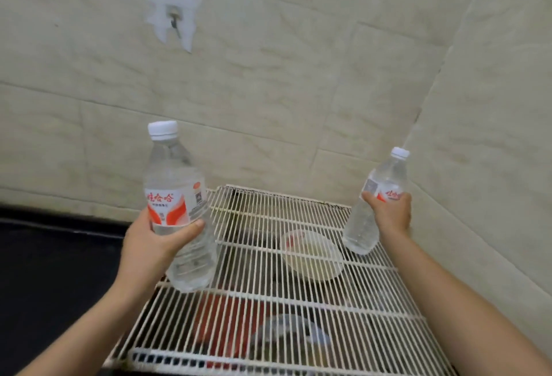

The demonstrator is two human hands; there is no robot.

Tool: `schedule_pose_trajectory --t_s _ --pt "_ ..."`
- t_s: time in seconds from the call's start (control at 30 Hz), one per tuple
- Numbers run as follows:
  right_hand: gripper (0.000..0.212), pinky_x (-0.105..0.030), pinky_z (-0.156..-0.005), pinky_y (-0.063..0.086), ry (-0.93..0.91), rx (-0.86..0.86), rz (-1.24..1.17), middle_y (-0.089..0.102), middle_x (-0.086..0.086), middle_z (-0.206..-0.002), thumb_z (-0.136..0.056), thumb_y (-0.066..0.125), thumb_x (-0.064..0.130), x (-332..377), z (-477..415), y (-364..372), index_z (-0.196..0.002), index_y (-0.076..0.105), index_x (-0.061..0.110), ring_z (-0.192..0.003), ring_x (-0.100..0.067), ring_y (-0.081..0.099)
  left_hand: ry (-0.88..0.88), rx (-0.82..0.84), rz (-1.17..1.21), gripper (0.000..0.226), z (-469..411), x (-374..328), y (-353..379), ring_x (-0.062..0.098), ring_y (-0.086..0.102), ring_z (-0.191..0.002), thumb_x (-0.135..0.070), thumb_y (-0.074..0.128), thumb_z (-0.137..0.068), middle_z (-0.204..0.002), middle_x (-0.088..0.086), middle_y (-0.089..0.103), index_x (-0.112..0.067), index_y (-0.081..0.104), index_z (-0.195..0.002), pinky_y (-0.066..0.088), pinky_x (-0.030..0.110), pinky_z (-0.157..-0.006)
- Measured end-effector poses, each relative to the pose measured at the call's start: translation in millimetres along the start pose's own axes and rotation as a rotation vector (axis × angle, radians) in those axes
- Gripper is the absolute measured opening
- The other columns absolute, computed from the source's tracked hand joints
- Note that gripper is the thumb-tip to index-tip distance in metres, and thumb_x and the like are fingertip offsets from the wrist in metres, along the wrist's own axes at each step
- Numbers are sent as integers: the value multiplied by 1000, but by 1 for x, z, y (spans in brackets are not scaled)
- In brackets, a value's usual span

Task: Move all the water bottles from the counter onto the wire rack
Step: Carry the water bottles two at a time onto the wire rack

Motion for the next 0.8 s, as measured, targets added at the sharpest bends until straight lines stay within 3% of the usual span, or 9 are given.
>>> schedule_pose_trajectory --t_s 0.23,0.47,0.57,0.67,0.8 --pt "64 -41 -87 44 -83 -28 41 57 -22 -121 -67 79 21 -19 -52 23 -116 42 3 -106 -38 57 23 -141 -74 34 4 4 26 10 69 -78 -12 75 -65 -88 -2 72 -31 61 -90 53 33 -74" --pt "69 -36 -90 38 -46 -122 45 53 -22 -129 -67 79 18 -22 -85 35 -124 43 1 -115 -35 51 25 -102 -176 63 -32 5 65 18 66 -92 -42 73 -48 -100 -1 69 -23 59 -106 53 41 -83" --pt "73 -33 -92 38 -13 -144 12 52 -20 -128 -63 81 20 -26 -90 36 -123 44 1 -117 -31 50 23 -47 -190 61 -58 13 96 17 65 -94 -39 78 -55 -102 -2 68 -23 56 -109 53 43 -86" --pt "82 -35 -98 37 -35 -126 18 50 -21 -129 -58 84 19 -35 -94 37 -126 41 0 -120 -33 46 34 -9 -205 67 -84 24 133 16 67 -92 -50 78 -48 -100 -5 69 -26 58 -107 54 44 -86" --pt "84 -32 -90 44 -23 -30 14 52 -17 -128 -60 83 17 -37 -88 32 -130 39 3 -114 -30 53 57 95 -209 55 -103 35 199 16 64 -92 -39 79 -59 -99 -5 65 -24 54 -106 54 39 -85"
Point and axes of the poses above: each hand's wrist, its own z-axis away from the middle knuckle, its own y-axis out of the palm, x = y × z, the point moved 3 cm from there along -z, towards the middle knuckle
